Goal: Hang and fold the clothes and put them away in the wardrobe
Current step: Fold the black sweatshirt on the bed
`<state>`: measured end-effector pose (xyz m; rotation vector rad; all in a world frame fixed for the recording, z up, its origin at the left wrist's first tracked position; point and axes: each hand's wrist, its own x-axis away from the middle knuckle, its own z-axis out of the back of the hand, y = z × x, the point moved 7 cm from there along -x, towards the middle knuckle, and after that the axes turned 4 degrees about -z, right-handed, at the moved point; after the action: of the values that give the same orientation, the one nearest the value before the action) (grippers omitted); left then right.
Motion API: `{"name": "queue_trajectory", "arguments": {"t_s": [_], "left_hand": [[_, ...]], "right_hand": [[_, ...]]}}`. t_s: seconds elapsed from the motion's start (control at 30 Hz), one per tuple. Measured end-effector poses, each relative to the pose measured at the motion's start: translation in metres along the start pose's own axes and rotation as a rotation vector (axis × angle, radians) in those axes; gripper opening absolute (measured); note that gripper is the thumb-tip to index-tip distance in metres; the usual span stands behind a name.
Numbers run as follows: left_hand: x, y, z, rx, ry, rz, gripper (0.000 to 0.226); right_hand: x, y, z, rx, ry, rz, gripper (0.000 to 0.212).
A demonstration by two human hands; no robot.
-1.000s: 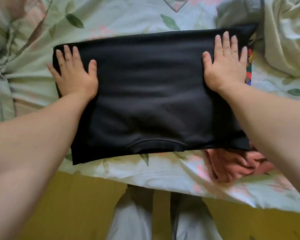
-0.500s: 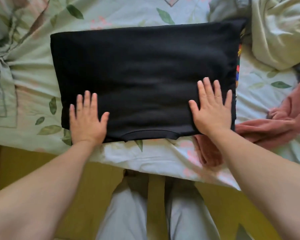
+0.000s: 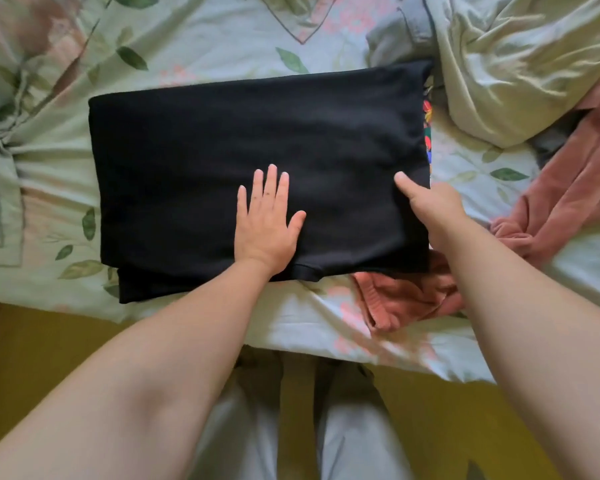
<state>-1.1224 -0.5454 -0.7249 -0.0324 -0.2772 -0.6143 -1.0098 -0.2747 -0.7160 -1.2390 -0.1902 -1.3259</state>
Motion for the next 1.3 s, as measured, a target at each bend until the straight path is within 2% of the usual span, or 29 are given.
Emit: {"name": "queue_trajectory", "arguments": {"t_s": [0.07,0.17,0.33,0.47,0.57,0.63,0.67,0.77,0.83,0.87,0.93,1.0,1.07,1.1,1.2,1.23,1.3], "left_hand": [[-0.001,0.004,-0.014,-0.038,0.004,0.018,0.074],[-0.001,0.003,-0.02,-0.051,0.026,0.054,0.076],[0.003,0.017,-0.01,0.013,0.009,0.047,0.075],[0.013,0.064,0.0,0.215,0.015,-0.016,0.075],[0.025,0.107,0.003,0.348,-0.082,-0.137,0.077],[0.027,0.115,0.01,0.544,-0.173,-0.174,0.077],[0.026,0.11,0.02,0.712,-0.217,-0.131,0.072],[0.022,0.065,0.064,1.453,-0.277,0.217,0.041],[0.018,0.021,0.096,1.831,-0.284,0.377,0.029],[0.017,-0.004,0.11,1.925,-0.275,0.412,0.039],[0.012,-0.058,0.133,2.012,-0.213,0.414,0.072],[0.007,-0.099,0.146,2.034,-0.204,0.372,0.085],[0.004,-0.123,0.149,1.954,-0.23,0.291,0.07],[0.002,-0.133,0.142,1.844,-0.207,0.318,0.059],[-0.002,-0.174,0.099,1.355,-0.047,0.61,0.039],[-0.003,-0.182,0.084,1.279,-0.045,0.683,0.035],[-0.005,-0.187,0.055,1.28,-0.087,0.76,0.037]], "right_hand": [[0.007,-0.008,-0.006,-0.041,-0.125,0.016,0.022],[0.035,-0.037,-0.007,-0.083,-0.18,0.157,0.024],[0.126,-0.087,-0.017,0.073,-0.268,0.445,0.012],[0.177,-0.103,-0.003,0.13,-0.226,0.524,0.019],[0.196,-0.106,0.013,0.198,-0.153,0.526,0.019],[0.206,-0.105,0.011,0.243,-0.182,0.504,0.028],[0.211,-0.104,0.006,0.243,-0.214,0.479,0.035],[0.233,-0.107,-0.025,0.339,-0.274,0.482,0.048],[0.252,-0.108,-0.059,0.444,-0.326,0.521,0.069],[0.259,-0.107,-0.079,0.502,-0.336,0.544,0.08],[0.269,-0.1,-0.124,0.599,-0.32,0.592,0.09],[0.273,-0.091,-0.175,0.661,-0.335,0.604,0.089],[0.272,-0.078,-0.225,0.712,-0.398,0.58,0.087],[0.269,-0.07,-0.244,0.723,-0.428,0.561,0.088],[0.249,-0.04,-0.28,0.776,-0.491,0.5,0.087],[0.243,-0.03,-0.285,0.815,-0.508,0.49,0.087],[0.237,-0.012,-0.284,0.889,-0.499,0.534,0.084]]}}
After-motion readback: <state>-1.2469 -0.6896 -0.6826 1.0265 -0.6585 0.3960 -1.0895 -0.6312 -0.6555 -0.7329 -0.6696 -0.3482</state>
